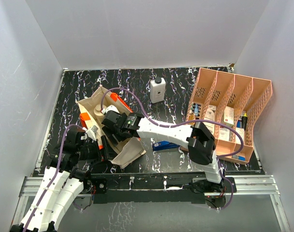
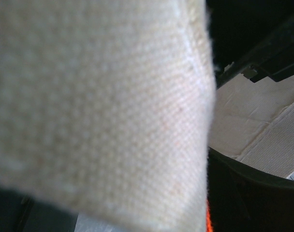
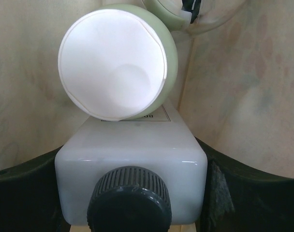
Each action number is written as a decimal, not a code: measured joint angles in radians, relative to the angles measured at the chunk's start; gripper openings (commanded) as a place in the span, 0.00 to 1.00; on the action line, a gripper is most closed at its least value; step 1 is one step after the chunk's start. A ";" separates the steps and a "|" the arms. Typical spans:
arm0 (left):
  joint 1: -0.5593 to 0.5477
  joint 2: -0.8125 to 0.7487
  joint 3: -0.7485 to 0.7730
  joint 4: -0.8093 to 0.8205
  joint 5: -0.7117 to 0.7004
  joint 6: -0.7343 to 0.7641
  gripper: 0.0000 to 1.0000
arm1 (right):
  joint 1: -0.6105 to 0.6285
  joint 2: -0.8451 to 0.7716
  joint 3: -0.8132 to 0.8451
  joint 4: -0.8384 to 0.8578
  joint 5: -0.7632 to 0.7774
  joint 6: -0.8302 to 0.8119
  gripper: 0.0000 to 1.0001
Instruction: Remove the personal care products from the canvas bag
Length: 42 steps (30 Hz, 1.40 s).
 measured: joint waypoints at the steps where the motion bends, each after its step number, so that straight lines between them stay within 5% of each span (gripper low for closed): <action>1: 0.000 0.000 0.000 0.000 0.000 0.000 0.81 | 0.000 -0.002 -0.002 0.001 -0.002 -0.002 0.22; 6: 0.000 0.000 0.000 0.000 -0.001 -0.001 0.81 | 0.000 -0.027 -0.029 0.016 -0.024 -0.003 0.08; 26: 0.000 0.009 0.000 -0.002 0.000 0.013 0.81 | -0.019 -0.394 -0.167 0.130 -0.080 0.080 0.08; 42: 0.000 0.019 0.001 0.007 -0.003 0.006 0.81 | -0.355 -0.674 -0.577 0.538 -0.546 0.407 0.08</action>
